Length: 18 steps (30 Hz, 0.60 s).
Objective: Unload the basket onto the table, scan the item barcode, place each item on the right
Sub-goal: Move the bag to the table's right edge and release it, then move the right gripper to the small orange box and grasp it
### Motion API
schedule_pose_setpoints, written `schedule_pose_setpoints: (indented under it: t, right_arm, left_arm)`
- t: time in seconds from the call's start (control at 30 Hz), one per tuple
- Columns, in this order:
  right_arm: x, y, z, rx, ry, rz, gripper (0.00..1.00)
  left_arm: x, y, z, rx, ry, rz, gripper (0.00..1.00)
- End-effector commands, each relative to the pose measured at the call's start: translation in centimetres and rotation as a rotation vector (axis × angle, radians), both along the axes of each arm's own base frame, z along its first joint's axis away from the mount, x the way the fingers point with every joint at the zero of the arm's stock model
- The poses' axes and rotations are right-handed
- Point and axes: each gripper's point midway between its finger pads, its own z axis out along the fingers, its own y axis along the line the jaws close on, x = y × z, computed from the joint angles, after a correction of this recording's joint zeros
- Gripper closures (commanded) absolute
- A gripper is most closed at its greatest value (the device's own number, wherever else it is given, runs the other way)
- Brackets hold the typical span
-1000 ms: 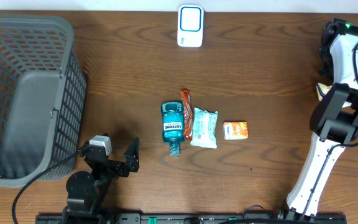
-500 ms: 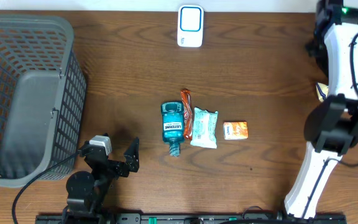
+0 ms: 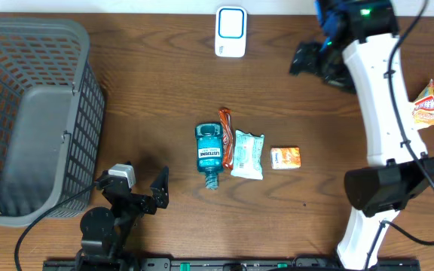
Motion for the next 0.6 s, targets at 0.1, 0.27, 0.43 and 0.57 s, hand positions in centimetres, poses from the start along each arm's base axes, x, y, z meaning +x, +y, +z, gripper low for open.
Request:
schedule_pose_setpoints:
  t: [0.1, 0.27, 0.43, 0.57]
  right_arm:
    - [-4.5, 3.4, 6.2, 0.019, -0.126, 0.178, 0.01]
    - [-7.6, 2.8, 11.2, -0.009, -0.295, 0.14, 0.01]
    - [-11.4, 0.6, 12.1, -0.04, -0.363, -0.051, 0.01]
    - [-14.7, -2.2, 8.6, -0.056, -0.327, -0.34, 0.01]
  left_arm:
    - [-0.2, -0.1, -1.1, -0.002, 0.034, -0.009, 0.02]
    - [-0.2, -0.1, -1.1, -0.002, 0.034, -0.009, 0.02]
    - [-0.2, -0.1, -1.1, -0.002, 0.034, -0.009, 0.02]
    - [-0.2, -0.1, -1.1, -0.002, 0.034, -0.009, 0.02]
